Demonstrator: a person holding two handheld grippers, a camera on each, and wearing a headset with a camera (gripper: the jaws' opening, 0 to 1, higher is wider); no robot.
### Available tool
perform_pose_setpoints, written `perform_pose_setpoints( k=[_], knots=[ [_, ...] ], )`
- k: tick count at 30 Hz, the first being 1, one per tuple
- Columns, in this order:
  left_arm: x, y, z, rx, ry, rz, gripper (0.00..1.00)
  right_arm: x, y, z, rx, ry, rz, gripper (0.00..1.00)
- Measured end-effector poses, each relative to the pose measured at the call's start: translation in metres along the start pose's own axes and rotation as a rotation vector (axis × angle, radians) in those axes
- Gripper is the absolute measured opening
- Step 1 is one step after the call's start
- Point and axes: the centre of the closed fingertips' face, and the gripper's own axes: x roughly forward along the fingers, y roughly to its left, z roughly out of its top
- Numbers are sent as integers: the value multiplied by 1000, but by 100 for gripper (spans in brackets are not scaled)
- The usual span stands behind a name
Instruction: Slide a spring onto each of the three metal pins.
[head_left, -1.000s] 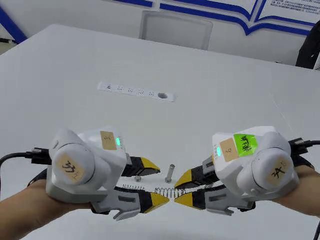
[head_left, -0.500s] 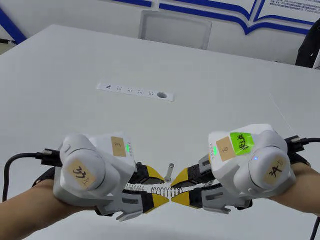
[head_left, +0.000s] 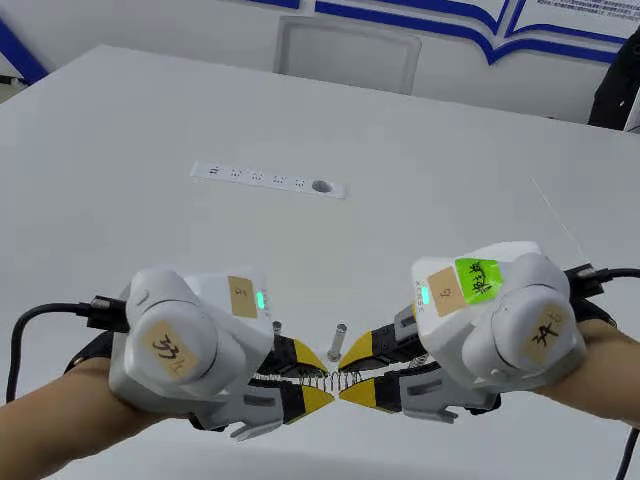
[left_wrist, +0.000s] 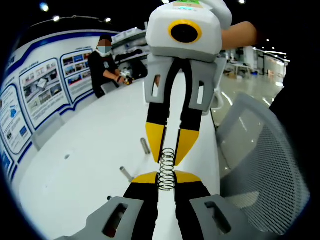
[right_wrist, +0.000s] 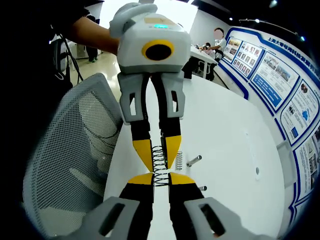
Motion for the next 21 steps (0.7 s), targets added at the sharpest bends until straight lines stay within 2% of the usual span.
perform_pose_setpoints(
  k=[3, 6, 8, 21],
  knots=[
    [0, -3, 0, -7, -5, -15, 10, 1, 1, -2, 16, -8, 7, 12],
    [0, -4, -1, -10, -6, -19, 10, 4, 4, -11, 37, 20, 30, 14],
    [0, -4, -1, -17, -6, -19, 10, 5, 3, -13, 36, 18, 25, 13],
    [-2, -5, -5, 5, 7, -26, 10, -2, 4, 0, 104, -63, 64, 11]
  ],
)
